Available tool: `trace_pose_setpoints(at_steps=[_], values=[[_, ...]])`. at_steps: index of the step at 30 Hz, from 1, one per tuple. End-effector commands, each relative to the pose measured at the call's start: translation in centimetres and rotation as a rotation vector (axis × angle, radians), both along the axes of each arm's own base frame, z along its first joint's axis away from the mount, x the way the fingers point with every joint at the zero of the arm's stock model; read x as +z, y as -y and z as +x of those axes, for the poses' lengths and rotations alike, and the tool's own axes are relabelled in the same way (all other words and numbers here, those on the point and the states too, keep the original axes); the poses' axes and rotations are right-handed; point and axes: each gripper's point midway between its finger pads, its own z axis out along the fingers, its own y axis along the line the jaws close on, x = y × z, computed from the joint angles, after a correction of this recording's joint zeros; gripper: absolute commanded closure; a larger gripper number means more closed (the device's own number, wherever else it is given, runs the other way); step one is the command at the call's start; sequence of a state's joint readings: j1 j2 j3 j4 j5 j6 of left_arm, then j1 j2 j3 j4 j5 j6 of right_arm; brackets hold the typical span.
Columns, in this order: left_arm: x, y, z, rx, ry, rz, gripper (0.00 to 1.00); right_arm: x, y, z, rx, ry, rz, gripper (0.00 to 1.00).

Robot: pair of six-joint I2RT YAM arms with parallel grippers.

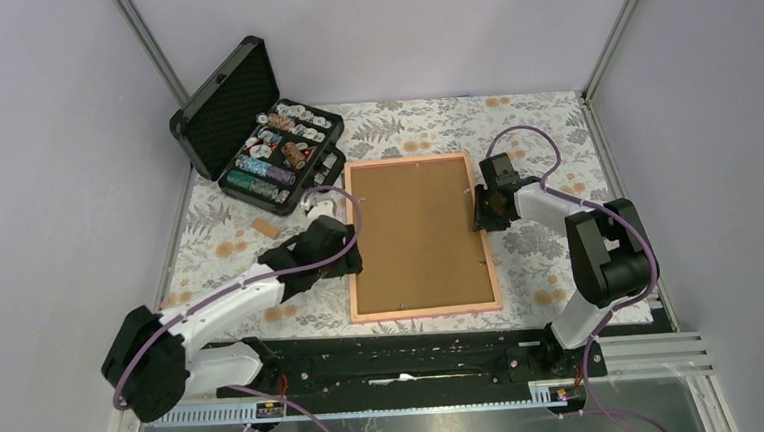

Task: Put the photo into the frame

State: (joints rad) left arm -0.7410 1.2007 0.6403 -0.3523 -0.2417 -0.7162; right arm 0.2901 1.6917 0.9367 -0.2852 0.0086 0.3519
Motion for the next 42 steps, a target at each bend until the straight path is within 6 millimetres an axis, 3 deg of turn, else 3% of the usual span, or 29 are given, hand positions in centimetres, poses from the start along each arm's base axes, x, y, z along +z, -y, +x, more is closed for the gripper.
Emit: trace_pose_setpoints(at_steps=[1, 5, 8, 14, 17, 23, 30, 34, 39, 42], values=[[5.3, -0.1, 3.2, 0.051, 0.140, -0.025, 0.23, -4.0, -1.5, -1.8, 0.022, -0.082, 0.034, 1.00], [6.2, 1.1, 7.0, 0.091, 0.146, -0.032, 0.22, -2.7, -1.1, -2.4, -0.009, -0.065, 0.040, 1.00], [5.7, 2.6, 10.2, 0.088, 0.138, 0.000, 0.12, -1.9, -0.6, -3.4, -0.037, -0.063, 0.047, 1.00], [3.4, 5.2, 15.5, 0.047, 0.105, 0.075, 0.12, -3.0, -2.0, -7.7, -0.070, -0.127, 0.196, 1.00], [2.9, 5.5, 17.5, 0.044, 0.108, 0.107, 0.12, -3.2, -1.3, -8.3, -0.108, -0.106, 0.183, 1.00], [3.0, 3.6, 18.9, 0.072, 0.090, 0.076, 0.09, -1.9, 1.2, -8.7, -0.199, -0.029, 0.137, 1.00], [1.7, 2.7, 18.1, 0.108, 0.036, 0.035, 0.09, -0.3, 4.5, -9.3, -0.348, 0.071, 0.076, 1.00], [0.8, 2.9, 18.5, 0.099, 0.023, 0.045, 0.09, 1.2, 4.2, -8.0, -0.301, 0.170, 0.104, 1.00], [-0.9, 3.3, 19.0, 0.237, -0.089, 0.055, 0.21, 0.2, 3.0, -8.1, -0.228, 0.110, 0.131, 1.00], [-1.1, 3.8, 19.3, 0.274, -0.104, 0.061, 0.21, -0.1, 2.9, -7.9, -0.219, 0.088, 0.121, 1.00]])
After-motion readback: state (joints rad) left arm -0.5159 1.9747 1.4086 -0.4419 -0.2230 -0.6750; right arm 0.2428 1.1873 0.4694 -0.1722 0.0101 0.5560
